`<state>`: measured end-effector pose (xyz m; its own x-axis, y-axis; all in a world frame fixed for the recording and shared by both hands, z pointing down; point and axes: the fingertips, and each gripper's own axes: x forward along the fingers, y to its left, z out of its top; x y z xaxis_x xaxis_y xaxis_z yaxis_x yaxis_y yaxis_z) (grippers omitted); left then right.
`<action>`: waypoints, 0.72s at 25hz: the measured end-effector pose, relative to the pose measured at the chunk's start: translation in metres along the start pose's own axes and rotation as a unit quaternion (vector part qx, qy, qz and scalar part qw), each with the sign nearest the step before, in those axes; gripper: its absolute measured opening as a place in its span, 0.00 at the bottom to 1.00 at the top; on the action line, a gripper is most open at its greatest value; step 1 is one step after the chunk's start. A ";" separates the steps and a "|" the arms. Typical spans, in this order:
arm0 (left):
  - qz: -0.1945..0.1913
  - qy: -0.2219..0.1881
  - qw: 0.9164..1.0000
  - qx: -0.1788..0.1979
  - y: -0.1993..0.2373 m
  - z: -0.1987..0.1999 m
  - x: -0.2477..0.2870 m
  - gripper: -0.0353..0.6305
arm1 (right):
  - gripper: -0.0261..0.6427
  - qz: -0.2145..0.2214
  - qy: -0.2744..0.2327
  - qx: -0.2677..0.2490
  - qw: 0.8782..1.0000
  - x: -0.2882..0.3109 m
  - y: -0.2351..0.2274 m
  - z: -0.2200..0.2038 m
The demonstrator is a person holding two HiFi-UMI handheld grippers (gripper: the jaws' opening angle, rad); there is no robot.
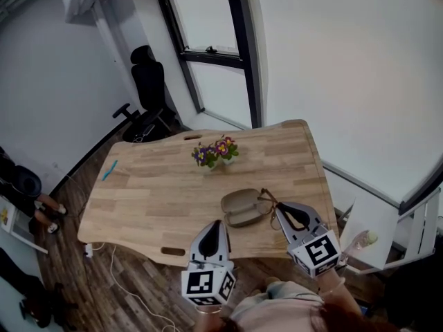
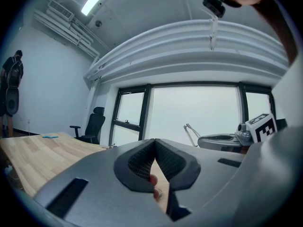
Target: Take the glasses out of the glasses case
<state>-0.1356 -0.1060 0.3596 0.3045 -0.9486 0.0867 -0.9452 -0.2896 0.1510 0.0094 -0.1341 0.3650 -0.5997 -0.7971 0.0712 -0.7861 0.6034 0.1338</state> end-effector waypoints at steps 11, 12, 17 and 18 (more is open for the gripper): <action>0.002 0.006 1.000 -0.002 -0.006 -0.006 0.006 0.06 | 0.06 0.006 0.001 0.003 1.000 -0.001 -0.002 -0.001; 0.003 0.005 1.000 -0.003 -0.007 -0.006 0.006 0.06 | 0.06 0.005 0.003 0.002 1.000 -0.002 -0.004 -0.001; 0.004 0.002 1.000 -0.006 -0.012 -0.005 0.013 0.05 | 0.06 0.009 -0.001 0.001 1.000 0.001 -0.009 0.002; 0.004 0.003 1.000 -0.005 -0.013 -0.006 0.014 0.05 | 0.06 0.010 0.001 0.003 1.000 0.001 -0.008 0.003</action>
<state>-0.1187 -0.1149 0.3646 0.2983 -0.9498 0.0945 -0.9461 -0.2812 0.1605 0.0146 -0.1401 0.3615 -0.6151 -0.7848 0.0763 -0.7749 0.6195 0.1254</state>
